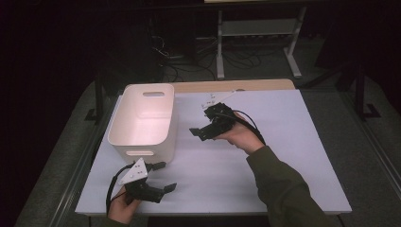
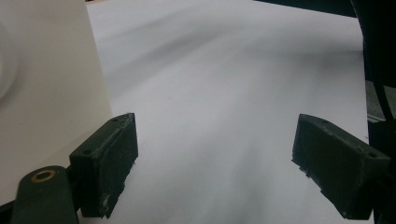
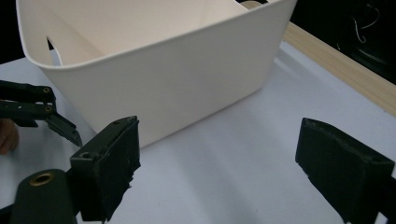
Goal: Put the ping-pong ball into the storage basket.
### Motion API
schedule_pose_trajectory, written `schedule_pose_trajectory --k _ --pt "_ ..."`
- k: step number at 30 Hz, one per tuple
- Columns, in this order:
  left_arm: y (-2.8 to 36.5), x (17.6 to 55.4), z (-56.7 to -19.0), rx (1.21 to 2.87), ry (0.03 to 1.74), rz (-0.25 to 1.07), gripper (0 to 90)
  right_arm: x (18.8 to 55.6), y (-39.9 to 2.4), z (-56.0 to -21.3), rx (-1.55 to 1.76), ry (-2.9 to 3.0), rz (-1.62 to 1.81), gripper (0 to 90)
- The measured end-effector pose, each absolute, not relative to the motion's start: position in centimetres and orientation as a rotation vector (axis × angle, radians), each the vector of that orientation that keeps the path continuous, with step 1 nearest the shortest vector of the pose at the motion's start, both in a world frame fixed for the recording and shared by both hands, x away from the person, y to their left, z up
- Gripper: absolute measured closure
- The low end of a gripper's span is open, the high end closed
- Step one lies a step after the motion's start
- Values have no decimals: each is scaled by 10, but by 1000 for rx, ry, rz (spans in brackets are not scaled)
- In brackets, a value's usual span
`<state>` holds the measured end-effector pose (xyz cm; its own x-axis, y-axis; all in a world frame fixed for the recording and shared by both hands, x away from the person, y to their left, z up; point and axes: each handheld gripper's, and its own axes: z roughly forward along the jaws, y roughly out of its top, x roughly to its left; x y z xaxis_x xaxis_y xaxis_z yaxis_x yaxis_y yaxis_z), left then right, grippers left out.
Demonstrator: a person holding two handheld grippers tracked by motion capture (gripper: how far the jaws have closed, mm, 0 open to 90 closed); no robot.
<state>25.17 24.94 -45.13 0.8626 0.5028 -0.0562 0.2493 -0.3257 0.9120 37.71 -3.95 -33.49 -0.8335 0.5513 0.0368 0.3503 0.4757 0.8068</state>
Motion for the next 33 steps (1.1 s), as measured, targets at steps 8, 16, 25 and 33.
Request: schedule_pose_trajectory --k 8,16,25,33 --pt "249 252 -451 1923 556 285 141 366 -59 -353 802 2462 1286 102" --pt "249 251 -451 1923 555 288 142 353 -77 -376 856 2438 1282 38" --pt "249 251 -451 1923 553 289 142 339 -101 -401 931 2390 1244 3" --pt "249 251 -451 1923 553 289 142 327 -122 -409 983 2353 1246 3"
